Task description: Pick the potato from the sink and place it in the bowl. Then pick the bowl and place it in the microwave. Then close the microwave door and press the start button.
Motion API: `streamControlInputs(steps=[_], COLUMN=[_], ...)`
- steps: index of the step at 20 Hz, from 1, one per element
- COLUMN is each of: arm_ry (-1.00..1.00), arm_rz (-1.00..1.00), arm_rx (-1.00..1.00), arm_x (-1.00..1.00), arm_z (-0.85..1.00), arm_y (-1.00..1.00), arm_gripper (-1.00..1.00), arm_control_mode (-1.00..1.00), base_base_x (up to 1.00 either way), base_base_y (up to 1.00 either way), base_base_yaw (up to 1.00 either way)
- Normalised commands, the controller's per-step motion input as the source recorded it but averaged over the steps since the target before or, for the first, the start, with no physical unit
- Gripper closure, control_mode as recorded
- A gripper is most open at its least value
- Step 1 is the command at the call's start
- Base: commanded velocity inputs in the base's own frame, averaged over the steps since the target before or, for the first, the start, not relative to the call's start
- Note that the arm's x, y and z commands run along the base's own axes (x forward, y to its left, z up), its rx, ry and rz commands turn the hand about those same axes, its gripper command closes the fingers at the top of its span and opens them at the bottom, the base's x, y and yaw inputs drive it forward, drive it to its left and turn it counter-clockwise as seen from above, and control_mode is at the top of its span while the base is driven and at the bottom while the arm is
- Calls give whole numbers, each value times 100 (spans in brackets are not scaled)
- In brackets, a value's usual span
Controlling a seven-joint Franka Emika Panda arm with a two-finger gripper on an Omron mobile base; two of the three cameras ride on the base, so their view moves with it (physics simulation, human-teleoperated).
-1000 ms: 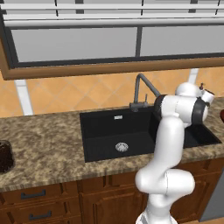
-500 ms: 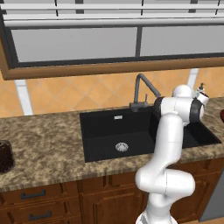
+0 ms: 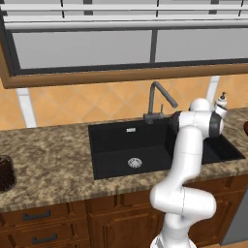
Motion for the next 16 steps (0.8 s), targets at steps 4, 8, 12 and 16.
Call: streamControlInputs(steps=[4,8,12,16], arm_ry=[0,0,0,0], arm_rz=[0,0,0,2], arm_rx=[-1,-1,-2,-5], arm_x=[24,27,13,0], arm_z=[-32,-29,-35,-47], arm_y=[-5,-6,-2,0], arm_gripper=[-100,-100,-100,-100], arm_control_mode=[-100,-100,-100,-100], base_base_x=[0,0,0,0], base_base_y=[0,0,0,0], base_base_yaw=[0,0,0,0])
